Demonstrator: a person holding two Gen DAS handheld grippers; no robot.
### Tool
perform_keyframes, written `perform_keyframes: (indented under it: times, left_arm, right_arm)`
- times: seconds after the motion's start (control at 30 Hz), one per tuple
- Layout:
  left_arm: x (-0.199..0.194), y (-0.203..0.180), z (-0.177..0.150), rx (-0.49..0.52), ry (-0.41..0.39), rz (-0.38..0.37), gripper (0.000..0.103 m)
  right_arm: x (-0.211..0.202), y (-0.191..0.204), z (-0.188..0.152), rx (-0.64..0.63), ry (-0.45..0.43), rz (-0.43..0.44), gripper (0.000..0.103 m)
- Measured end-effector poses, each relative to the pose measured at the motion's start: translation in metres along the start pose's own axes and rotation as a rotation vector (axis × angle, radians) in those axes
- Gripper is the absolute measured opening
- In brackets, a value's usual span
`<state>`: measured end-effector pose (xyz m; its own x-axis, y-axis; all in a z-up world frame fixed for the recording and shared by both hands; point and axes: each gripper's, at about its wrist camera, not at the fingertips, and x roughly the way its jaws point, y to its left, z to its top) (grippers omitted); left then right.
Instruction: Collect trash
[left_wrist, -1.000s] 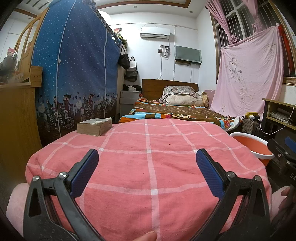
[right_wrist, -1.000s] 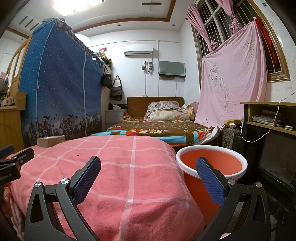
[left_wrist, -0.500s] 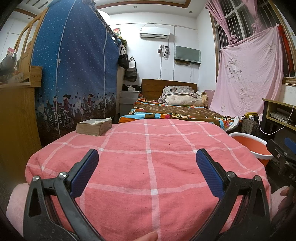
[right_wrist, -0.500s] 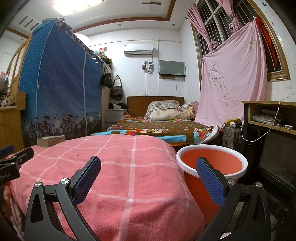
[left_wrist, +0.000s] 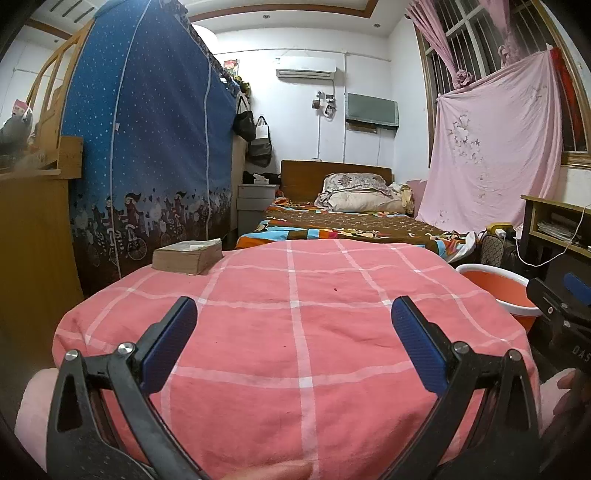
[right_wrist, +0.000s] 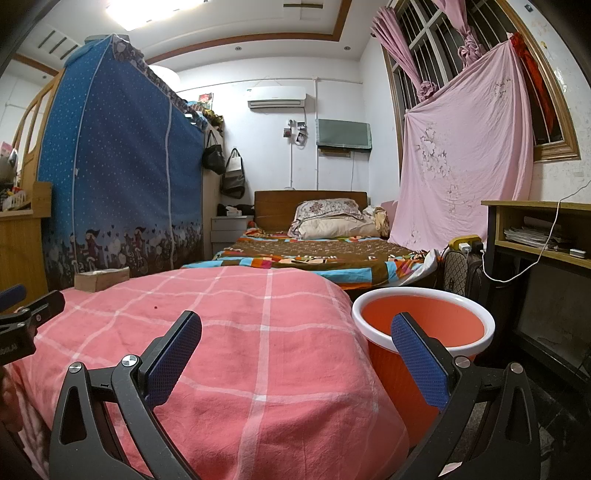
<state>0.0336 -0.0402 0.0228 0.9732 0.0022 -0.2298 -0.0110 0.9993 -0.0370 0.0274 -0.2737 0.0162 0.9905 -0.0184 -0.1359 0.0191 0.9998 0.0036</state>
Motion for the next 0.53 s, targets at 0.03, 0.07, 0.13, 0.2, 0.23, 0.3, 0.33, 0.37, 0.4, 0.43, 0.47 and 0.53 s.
perform_keyframes:
  times: [0.03,0.07,0.13,0.2,0.23,0.3,0.33,0.37,0.4,0.43,0.47,0.53]
  left_arm:
    - [0.0000,-0.0004,-0.0005,0.002,0.000,0.000,0.090]
    - [0.0001,-0.0007,-0.0008,0.004,0.000,0.001,0.090]
    - [-0.0001,-0.0015,-0.0013,0.004,0.001,0.003,0.090]
    - [0.0004,-0.0018,-0.0012,0.005,0.002,0.004,0.090]
    - [0.0004,-0.0016,-0.0012,0.006,0.002,0.004,0.090]
    - [0.0007,-0.0022,-0.0015,0.008,0.004,0.005,0.090]
    - [0.0011,-0.0019,-0.0019,0.009,0.005,0.006,0.090]
    - [0.0014,-0.0017,-0.0021,0.010,0.006,0.007,0.090]
    - [0.0015,-0.0017,-0.0020,0.009,0.006,0.008,0.090]
    - [0.0019,-0.0015,-0.0024,0.008,0.007,0.009,0.090]
    - [0.0023,-0.0015,-0.0025,0.007,0.009,0.008,0.090]
    - [0.0032,-0.0010,-0.0030,0.003,0.014,0.006,0.090]
  right_arm:
    - [0.0005,0.0000,0.0004,0.001,0.001,0.000,0.103]
    - [0.0005,-0.0001,0.0005,0.001,0.001,0.000,0.103]
    - [0.0004,0.0000,0.0005,0.001,0.001,0.000,0.103]
    - [0.0005,0.0000,0.0006,0.001,0.001,0.000,0.103]
    - [0.0005,0.0000,0.0007,0.001,0.001,0.001,0.103]
    - [0.0004,0.0002,0.0008,0.001,0.001,0.000,0.103]
    - [0.0003,0.0003,0.0007,0.000,0.002,0.001,0.103]
    - [0.0001,0.0007,-0.0004,0.000,0.003,0.001,0.103]
    - [-0.0002,0.0009,-0.0012,-0.001,0.003,0.002,0.103]
    - [-0.0008,0.0013,-0.0023,-0.002,0.004,0.002,0.103]
    - [-0.0007,0.0015,-0.0022,-0.001,0.004,0.002,0.103]
    - [-0.0019,0.0019,-0.0043,-0.002,0.006,0.003,0.103]
